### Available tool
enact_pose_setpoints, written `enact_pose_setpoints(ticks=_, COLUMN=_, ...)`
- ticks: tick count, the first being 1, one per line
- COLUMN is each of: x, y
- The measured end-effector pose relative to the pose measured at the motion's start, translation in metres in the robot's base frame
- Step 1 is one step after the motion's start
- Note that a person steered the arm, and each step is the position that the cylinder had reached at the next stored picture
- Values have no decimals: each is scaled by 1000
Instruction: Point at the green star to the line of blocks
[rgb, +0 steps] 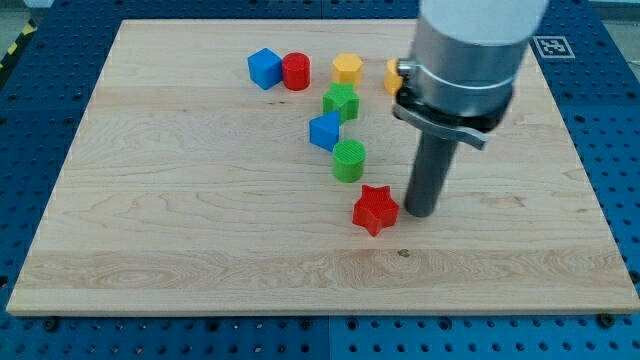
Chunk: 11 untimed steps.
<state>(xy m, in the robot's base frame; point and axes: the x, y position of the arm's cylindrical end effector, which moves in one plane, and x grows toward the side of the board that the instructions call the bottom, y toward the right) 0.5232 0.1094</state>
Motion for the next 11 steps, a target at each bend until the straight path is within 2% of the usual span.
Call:
enact_pose_setpoints(ticks=1, x=33, y=5)
enact_pose_setpoints(ticks=3, x=48, y=-72)
enact_pose_setpoints(ticks=8, x=24, y=-72)
enact_pose_setpoints(ticks=9, x=43, y=-72)
enact_pose_setpoints(ticks=10, x=79, y=-57)
enact_pose_setpoints(ticks=11, x=72, y=-47)
